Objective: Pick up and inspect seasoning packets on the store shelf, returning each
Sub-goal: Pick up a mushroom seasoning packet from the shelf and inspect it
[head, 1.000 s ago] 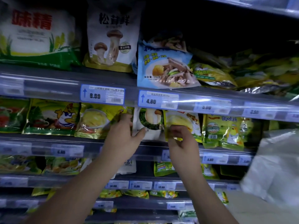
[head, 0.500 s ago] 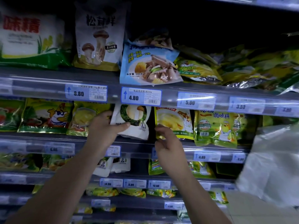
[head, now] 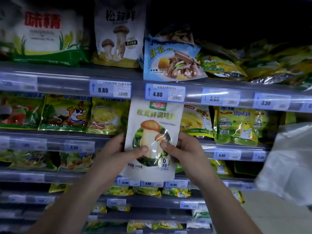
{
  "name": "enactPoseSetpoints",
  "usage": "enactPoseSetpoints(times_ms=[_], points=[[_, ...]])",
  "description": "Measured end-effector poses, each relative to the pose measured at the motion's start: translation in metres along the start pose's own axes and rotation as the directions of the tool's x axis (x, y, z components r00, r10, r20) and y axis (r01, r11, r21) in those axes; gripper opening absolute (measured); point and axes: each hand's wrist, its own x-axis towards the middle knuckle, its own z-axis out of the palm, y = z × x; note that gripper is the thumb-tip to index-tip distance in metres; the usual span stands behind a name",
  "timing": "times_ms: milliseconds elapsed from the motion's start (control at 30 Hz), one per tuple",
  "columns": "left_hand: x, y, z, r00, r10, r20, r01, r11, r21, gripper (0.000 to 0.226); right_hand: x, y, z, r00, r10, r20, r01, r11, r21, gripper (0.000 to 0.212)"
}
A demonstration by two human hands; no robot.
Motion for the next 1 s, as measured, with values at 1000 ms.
enactPoseSetpoints(times_ms=[1000], points=[[-0.013,-0.013,0.041,0.998,0.002,0.066,0.003,0.998,-0.063,0.021,-0.056,0.004,-0.037,0.97,0.198,-0.143,-0.159,0.957,0.243,0.03]])
